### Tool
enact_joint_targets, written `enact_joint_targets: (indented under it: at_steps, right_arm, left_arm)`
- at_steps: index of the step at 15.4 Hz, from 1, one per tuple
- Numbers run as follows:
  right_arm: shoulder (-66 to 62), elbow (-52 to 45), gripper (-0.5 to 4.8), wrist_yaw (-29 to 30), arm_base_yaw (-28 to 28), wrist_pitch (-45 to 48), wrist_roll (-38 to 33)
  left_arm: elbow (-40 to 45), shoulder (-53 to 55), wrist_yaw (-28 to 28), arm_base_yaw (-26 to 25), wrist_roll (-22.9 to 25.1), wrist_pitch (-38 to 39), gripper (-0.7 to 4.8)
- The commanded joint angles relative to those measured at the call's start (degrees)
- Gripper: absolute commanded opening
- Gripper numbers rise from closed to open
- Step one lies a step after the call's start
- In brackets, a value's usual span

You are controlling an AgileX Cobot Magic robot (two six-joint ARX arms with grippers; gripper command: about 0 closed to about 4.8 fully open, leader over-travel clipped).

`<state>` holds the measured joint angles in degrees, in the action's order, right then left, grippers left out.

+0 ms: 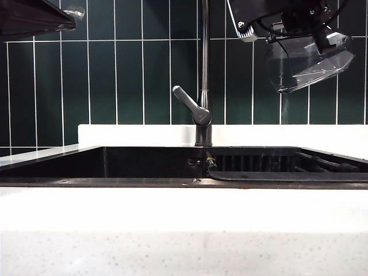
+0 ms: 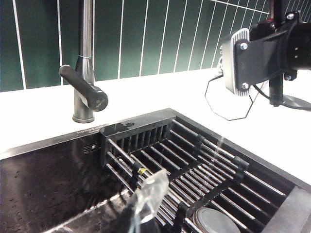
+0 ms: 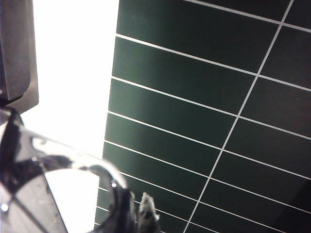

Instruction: Pick up the mug next to the sink, go to the faucet to get some water, pour the water into the sink, and finally put the mug back to its place.

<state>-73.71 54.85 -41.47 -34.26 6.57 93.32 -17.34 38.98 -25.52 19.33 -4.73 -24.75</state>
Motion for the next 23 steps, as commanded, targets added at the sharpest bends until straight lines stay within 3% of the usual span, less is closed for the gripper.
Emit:
enact_joint_targets:
  at_steps: [1, 2, 4, 6, 9, 11, 13, 15, 17, 20, 23]
  right_arm:
    - [0.4, 0.4, -0.05, -0.4, 0.0, 1.4, -1.6]
    - [0.4, 0.4, -0.06, -0.4, 0.0, 1.4, -4.7]
    - [1.4, 0.4, -0.05, 1.1, 0.7, 1.0, -23.7]
    - [4.9, 0.0, -0.06, 8.1, 2.5, -1.7, -46.0]
    - [10.9, -4.8, -0.06, 19.8, 6.8, -0.1, -64.6]
    - [14.5, -11.6, -0.06, 24.4, 8.2, 6.0, -66.6]
    - [15.5, -17.0, -0.06, 24.9, 8.2, 13.2, -67.7]
    - [15.4, -20.2, -0.06, 27.2, 10.8, 18.7, -74.6]
    - [15.4, -21.0, -0.06, 30.6, 15.3, 21.2, -80.1]
    - [15.4, -21.3, -0.06, 38.2, 24.0, 22.3, -83.8]
    - [14.9, -21.3, -0.06, 43.6, 32.5, 23.5, -86.0]
  left_arm:
    - [-0.2, -0.2, -0.4, 0.1, 0.2, -0.7, -0.05]
    - [-0.2, -0.2, -0.4, 0.1, 0.2, -0.7, -0.05]
    - [-0.2, -0.5, -0.4, 0.1, 0.3, -0.6, -0.05]
    - [-0.2, -1.8, -0.3, 0.1, 3.0, 0.1, -0.05]
    - [0.0, -6.6, 1.9, 0.1, 4.9, 4.7, -0.05]
    - [0.1, -13.2, 5.9, 0.1, 8.9, 12.7, -0.05]
    - [0.1, -19.5, 10.2, 0.1, 9.2, 19.0, -0.05]
    - [0.1, -30.0, 17.7, 0.1, 9.2, 26.8, -0.05]
    - [0.4, -35.3, 21.7, 0.1, 6.9, 26.8, -0.05]
    - [0.4, -37.7, 21.9, 0.1, 3.6, 29.2, -0.05]
    - [0.4, -37.7, 26.7, 0.1, 3.9, 31.7, -0.05]
